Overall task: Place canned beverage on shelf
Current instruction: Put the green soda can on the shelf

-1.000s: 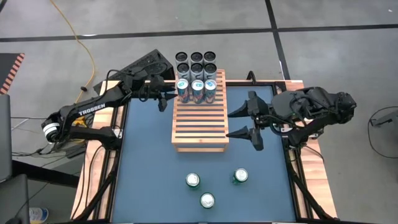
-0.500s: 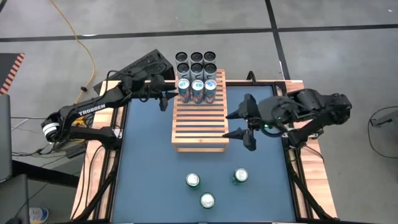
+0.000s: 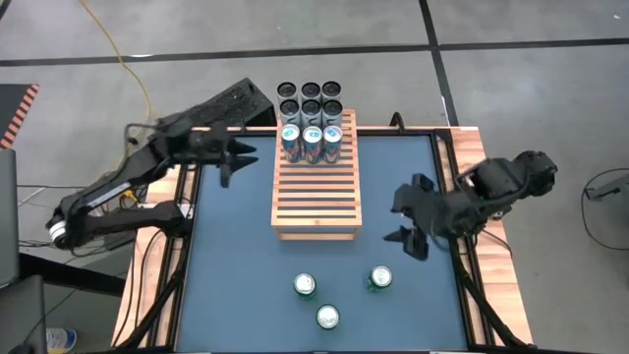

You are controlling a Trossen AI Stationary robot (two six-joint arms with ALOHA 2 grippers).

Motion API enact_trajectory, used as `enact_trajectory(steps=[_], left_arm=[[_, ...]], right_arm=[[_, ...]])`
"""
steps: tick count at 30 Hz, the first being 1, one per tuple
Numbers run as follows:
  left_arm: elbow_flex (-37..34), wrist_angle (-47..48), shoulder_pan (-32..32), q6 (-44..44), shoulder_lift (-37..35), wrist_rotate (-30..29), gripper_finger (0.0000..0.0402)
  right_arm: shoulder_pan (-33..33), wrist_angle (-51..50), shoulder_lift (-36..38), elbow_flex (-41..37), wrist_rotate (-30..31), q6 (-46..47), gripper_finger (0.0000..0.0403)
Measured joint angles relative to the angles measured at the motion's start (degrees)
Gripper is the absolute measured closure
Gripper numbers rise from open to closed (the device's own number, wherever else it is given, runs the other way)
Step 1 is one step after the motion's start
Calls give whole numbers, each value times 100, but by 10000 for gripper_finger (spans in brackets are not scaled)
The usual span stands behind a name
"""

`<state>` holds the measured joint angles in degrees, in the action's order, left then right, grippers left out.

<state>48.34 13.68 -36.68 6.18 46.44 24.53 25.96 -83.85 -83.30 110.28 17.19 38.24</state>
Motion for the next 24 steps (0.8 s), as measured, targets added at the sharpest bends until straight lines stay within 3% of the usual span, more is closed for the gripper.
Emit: enact_trajectory(steps=[5, 10, 16, 24], left_arm=[[0, -187, 197, 1101, -832, 471, 262], [0, -181, 493, 1849, -1299, 477, 262], [0, -214, 849, 1828, -1480, 324, 262], [0, -379, 1297, 1522, -1237, -87, 242]], right_arm=[[621, -544, -303, -2, -99, 743, 127], [1053, -606, -736, 0, -81, 721, 127], [1258, -613, -1401, 0, -96, 349, 119], [1007, -613, -2323, -2, -834, -163, 34]])
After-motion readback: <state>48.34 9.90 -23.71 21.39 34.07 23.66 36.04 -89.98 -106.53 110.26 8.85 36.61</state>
